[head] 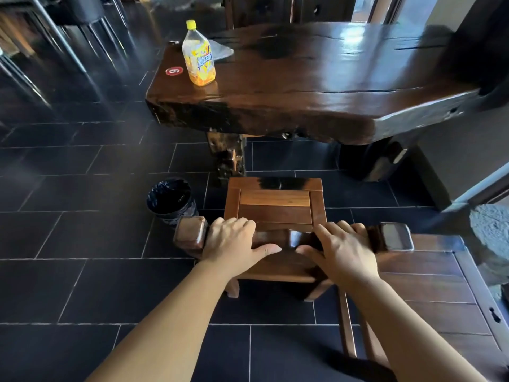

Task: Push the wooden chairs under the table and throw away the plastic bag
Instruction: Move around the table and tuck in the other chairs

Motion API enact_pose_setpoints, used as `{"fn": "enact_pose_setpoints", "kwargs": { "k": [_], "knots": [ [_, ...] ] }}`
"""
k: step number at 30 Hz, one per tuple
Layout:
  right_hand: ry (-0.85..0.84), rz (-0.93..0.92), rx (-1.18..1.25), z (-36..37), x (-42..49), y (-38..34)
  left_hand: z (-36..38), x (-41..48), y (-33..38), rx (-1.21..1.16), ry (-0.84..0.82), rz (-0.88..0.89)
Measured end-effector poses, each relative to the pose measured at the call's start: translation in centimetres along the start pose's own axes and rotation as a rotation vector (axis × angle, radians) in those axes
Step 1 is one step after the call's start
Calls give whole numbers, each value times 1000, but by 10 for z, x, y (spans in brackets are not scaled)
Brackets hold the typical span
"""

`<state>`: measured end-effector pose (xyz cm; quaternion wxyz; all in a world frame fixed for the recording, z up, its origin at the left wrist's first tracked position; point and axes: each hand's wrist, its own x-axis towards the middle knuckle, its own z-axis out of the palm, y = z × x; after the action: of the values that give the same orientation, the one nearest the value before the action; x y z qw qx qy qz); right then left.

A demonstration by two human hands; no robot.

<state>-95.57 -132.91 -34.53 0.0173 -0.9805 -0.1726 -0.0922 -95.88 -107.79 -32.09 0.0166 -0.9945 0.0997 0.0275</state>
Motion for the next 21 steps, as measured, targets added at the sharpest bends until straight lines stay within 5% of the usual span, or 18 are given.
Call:
{"fn": "enact_pose_setpoints", "kwargs": {
  "k": [21],
  "knots": [
    [-120,14,45,15,149,65,-8,153,-15,-17,20,-13]
  ]
}}
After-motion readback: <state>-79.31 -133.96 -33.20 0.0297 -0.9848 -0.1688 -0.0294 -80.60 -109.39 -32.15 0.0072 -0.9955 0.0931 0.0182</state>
